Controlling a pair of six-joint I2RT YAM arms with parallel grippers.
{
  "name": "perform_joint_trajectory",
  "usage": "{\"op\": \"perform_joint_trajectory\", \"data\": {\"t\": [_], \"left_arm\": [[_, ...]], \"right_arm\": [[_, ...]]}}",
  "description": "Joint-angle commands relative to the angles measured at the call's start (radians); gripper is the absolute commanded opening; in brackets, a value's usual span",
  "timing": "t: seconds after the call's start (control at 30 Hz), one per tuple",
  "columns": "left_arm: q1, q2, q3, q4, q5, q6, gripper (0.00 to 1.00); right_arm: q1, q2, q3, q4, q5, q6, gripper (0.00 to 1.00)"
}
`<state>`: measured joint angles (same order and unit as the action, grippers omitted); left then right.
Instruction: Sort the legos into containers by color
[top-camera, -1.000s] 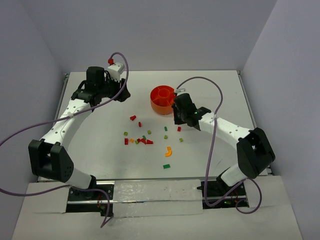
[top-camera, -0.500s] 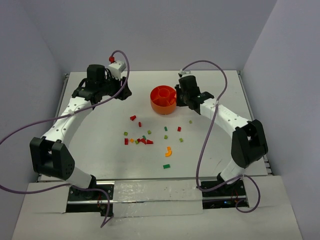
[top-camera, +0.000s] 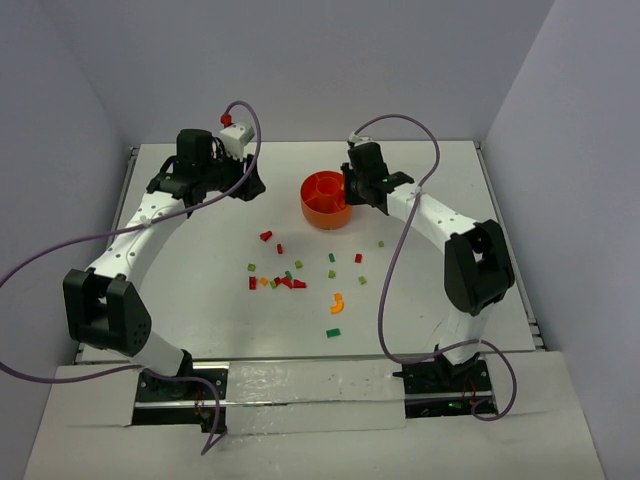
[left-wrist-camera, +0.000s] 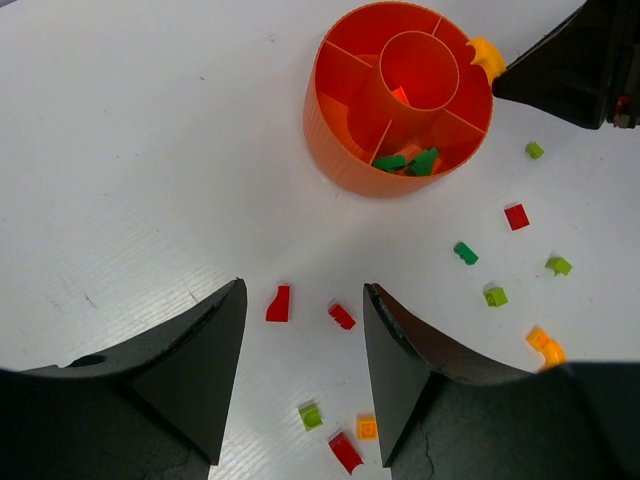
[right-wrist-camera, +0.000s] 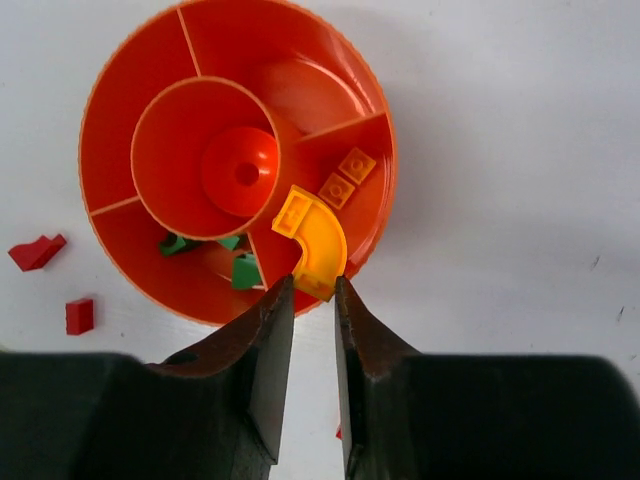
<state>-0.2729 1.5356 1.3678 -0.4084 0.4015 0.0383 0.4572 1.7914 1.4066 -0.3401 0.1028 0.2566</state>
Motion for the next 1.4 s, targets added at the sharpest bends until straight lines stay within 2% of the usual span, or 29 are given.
{"op": "perform_joint_trajectory", "data": {"t": [0.0,0.2,0.4,0.53,0.63,0.73,0.87,0.9,1.03,1.13,1.23,1.3,1.37], "left_arm": [[0.006,0.006,0.049,0.023,0.024,0.009,0.60],[0.006,0.006,0.044,0.021,0.020,0.015,0.61],[0.006,-0.002,0.033,0.028,0.030,-0.013,0.61],[-0.018,-0.024,-0.073,0.052,0.060,-0.103,0.60],[-0.115,-0.051,-0.190,0.060,0.002,-0.102,0.59],[-0.197,-0.065,-0.248,0.076,-0.018,-0.065,0.60],[-0.256,-0.047,-0.291,0.116,0.034,0.054,0.60],[-0.266,-0.039,-0.292,0.130,0.045,0.058,0.60],[-0.361,0.059,-0.236,0.203,0.053,0.119,0.58],[-0.413,0.122,-0.194,0.235,0.040,0.229,0.54],[-0.435,0.223,-0.108,0.176,0.074,0.327,0.51],[-0.435,0.298,0.012,0.085,0.123,0.410,0.50],[-0.435,0.325,0.038,0.078,0.128,0.439,0.49]], "right_arm": [[-0.009,0.023,0.078,-0.007,-0.010,0.009,0.33],[-0.009,0.042,0.103,-0.034,-0.005,0.006,0.47],[-0.009,0.020,0.099,-0.046,-0.008,0.009,0.48],[-0.010,-0.034,0.086,-0.051,-0.003,0.004,0.55],[-0.029,-0.073,0.077,-0.070,0.008,0.005,0.61],[-0.054,-0.098,0.063,-0.079,0.002,0.010,0.72],[-0.100,-0.142,0.038,-0.097,-0.008,0.013,0.97],[-0.103,-0.145,0.035,-0.100,-0.008,0.013,0.98],[-0.156,-0.173,0.028,-0.122,-0.040,0.029,1.00],[-0.205,-0.181,0.029,-0.140,-0.081,0.045,1.00],[-0.247,-0.193,0.023,-0.148,-0.105,0.038,1.00],[-0.279,-0.213,0.008,-0.149,-0.143,0.017,1.00],[-0.299,-0.222,0.004,-0.149,-0.157,0.010,1.00]]}}
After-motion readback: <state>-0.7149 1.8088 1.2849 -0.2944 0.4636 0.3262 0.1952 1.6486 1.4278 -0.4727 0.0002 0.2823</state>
